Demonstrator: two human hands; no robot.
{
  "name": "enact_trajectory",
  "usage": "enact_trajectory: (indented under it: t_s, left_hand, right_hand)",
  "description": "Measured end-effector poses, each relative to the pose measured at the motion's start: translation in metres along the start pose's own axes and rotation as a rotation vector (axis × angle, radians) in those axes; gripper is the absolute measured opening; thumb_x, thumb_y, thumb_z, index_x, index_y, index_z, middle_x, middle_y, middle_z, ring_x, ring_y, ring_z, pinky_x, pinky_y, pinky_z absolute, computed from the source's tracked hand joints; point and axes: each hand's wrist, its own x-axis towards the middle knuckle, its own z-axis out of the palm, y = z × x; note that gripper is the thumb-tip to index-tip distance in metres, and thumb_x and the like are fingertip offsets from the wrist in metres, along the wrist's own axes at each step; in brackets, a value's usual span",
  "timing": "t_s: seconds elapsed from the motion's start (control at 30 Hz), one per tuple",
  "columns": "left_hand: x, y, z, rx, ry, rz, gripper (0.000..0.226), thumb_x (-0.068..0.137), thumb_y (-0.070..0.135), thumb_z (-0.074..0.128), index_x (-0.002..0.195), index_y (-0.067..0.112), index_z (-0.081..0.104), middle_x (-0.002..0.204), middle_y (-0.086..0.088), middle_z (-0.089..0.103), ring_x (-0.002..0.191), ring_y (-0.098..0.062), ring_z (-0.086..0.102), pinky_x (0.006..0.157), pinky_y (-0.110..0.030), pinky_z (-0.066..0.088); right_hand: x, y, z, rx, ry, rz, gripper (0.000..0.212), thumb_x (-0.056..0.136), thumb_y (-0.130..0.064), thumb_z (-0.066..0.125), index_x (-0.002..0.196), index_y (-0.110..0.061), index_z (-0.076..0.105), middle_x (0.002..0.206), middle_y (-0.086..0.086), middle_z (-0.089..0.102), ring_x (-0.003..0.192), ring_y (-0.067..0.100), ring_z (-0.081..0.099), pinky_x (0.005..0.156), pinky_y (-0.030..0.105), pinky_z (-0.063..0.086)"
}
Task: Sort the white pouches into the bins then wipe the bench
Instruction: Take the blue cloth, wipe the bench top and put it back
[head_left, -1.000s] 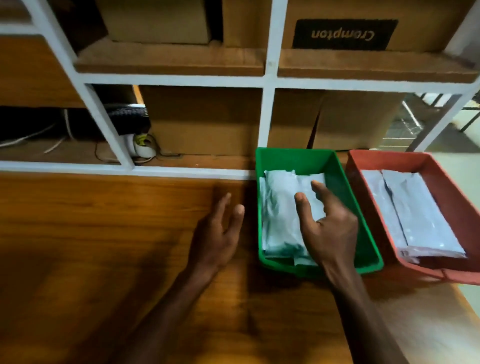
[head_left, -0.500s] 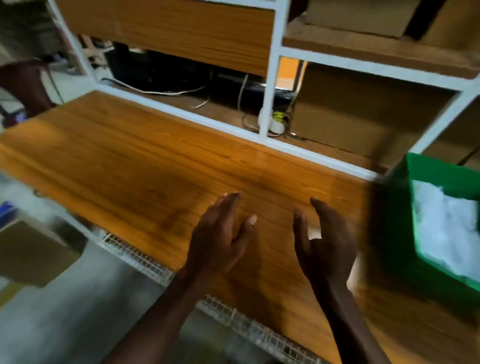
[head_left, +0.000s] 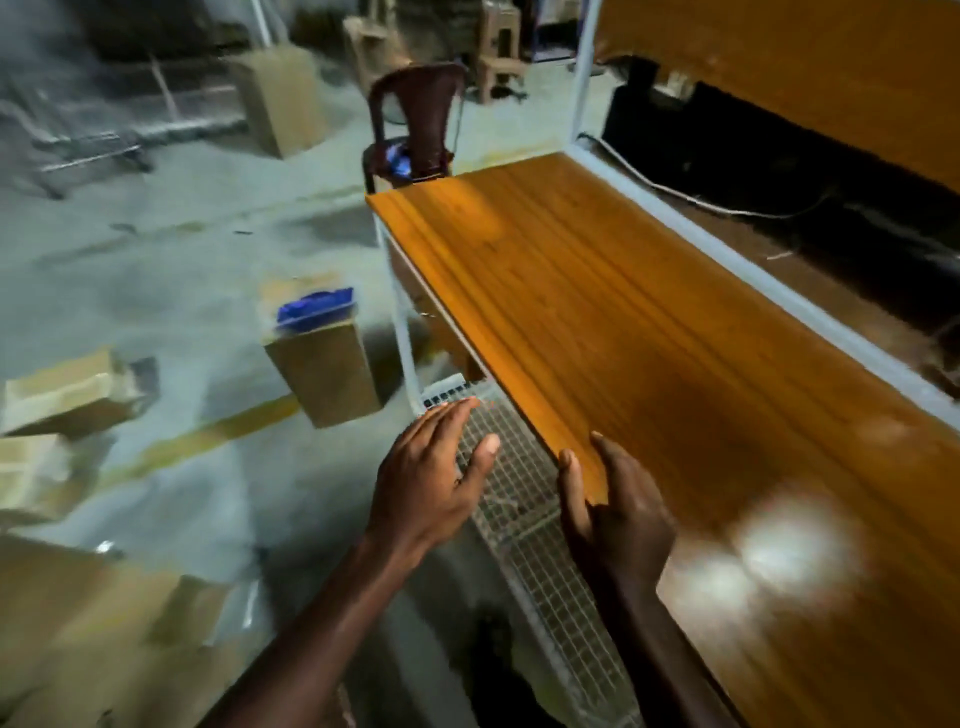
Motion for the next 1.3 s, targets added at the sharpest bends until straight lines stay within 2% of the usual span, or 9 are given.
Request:
enact_trajectory:
  t_s: [0.2,0.43,0.57,0.7,0.83,0.97,1.1,1.2,1.3]
  left_hand:
    - [0.086,-0.119,-0.036,0.118,0.067,-0.215,0.054,0.096,0.054,0.039,0.138,0.023,0.054,0.135,0.0,0.061,0.123,-0.017,0.056,0.096,-0.022,0.036]
    - [0.194,-0.262,-0.074,0.187,0.073,-0.41,0.062,0.095,0.061,0.036,0.145,0.025,0.043,0.146,0.0,0.052,0.134,-0.019,0.048,0.106,-0.032,0.04]
    - [0.255,-0.347,-0.086,0.181,0.059,-0.449,0.067,0.095,0.064,0.033,0.146,0.021,0.042,0.146,-0.003,0.051,0.134,-0.022,0.047,0.107,-0.038,0.044]
    - [0.308,-0.433,-0.074,0.219,0.005,-0.436,0.075,0.094,0.065,0.028,0.15,0.015,0.036,0.152,-0.007,0.044,0.142,-0.024,0.037,0.116,-0.043,0.033]
    - [0.367,-0.534,-0.046,0.214,-0.081,-0.423,0.081,0.093,0.07,0.022,0.153,0.016,0.029,0.157,-0.007,0.036,0.146,-0.026,0.029,0.118,-0.049,0.028]
    - [0.405,-0.61,-0.026,0.205,-0.162,-0.433,0.076,0.095,0.065,0.027,0.153,0.016,0.026,0.158,-0.007,0.035,0.147,-0.027,0.028,0.117,-0.051,0.028]
    - [0.412,-0.657,-0.012,0.195,-0.228,-0.463,0.075,0.095,0.064,0.028,0.153,0.016,0.026,0.158,-0.006,0.035,0.147,-0.027,0.028,0.118,-0.049,0.027]
    - [0.404,-0.678,-0.005,0.204,-0.258,-0.464,0.074,0.096,0.062,0.031,0.153,0.015,0.029,0.156,-0.007,0.037,0.145,-0.027,0.031,0.118,-0.049,0.028]
    - [0.398,-0.691,-0.001,0.198,-0.263,-0.497,0.074,0.096,0.061,0.032,0.153,0.014,0.03,0.156,-0.007,0.038,0.145,-0.028,0.033,0.118,-0.048,0.028]
  right_hand:
    - [0.094,-0.07,0.141,0.097,-0.166,-0.1,0.05,0.096,-0.052,0.049,0.123,-0.014,0.067,0.118,0.008,0.072,0.097,0.025,0.07,0.079,0.035,0.055]
    - [0.199,-0.159,0.314,0.125,-0.304,-0.202,0.049,0.092,-0.051,0.057,0.121,-0.013,0.068,0.116,0.01,0.072,0.103,0.026,0.07,0.083,0.037,0.052]
    - [0.258,-0.199,0.425,0.034,-0.511,-0.21,0.054,0.095,-0.061,0.05,0.129,-0.021,0.063,0.125,0.005,0.069,0.113,0.024,0.066,0.091,0.04,0.053]
    - [0.303,-0.209,0.55,-0.073,-0.655,-0.273,0.055,0.095,-0.065,0.042,0.127,-0.025,0.06,0.119,0.003,0.07,0.106,0.023,0.067,0.085,0.038,0.056]
    - [0.338,-0.207,0.678,-0.173,-0.73,-0.251,0.048,0.092,-0.062,0.053,0.113,-0.021,0.067,0.105,0.009,0.073,0.092,0.033,0.07,0.071,0.037,0.055]
    - [0.361,-0.2,0.769,-0.193,-0.897,-0.213,0.054,0.09,-0.066,0.055,0.12,-0.023,0.066,0.118,0.009,0.07,0.106,0.032,0.066,0.081,0.037,0.052]
    - [0.369,-0.177,0.832,-0.296,-1.123,-0.211,0.066,0.08,-0.081,0.054,0.125,-0.034,0.062,0.113,-0.003,0.068,0.105,0.02,0.064,0.074,0.03,0.048]
    - [0.366,-0.168,0.862,-0.325,-1.276,-0.18,0.076,0.071,-0.087,0.055,0.129,-0.037,0.056,0.114,-0.004,0.067,0.104,0.019,0.062,0.087,0.039,0.054]
    - [0.359,-0.16,0.88,-0.369,-1.293,-0.19,0.088,0.06,-0.089,0.062,0.131,-0.037,0.055,0.127,0.0,0.061,0.118,0.026,0.054,0.105,0.054,0.042]
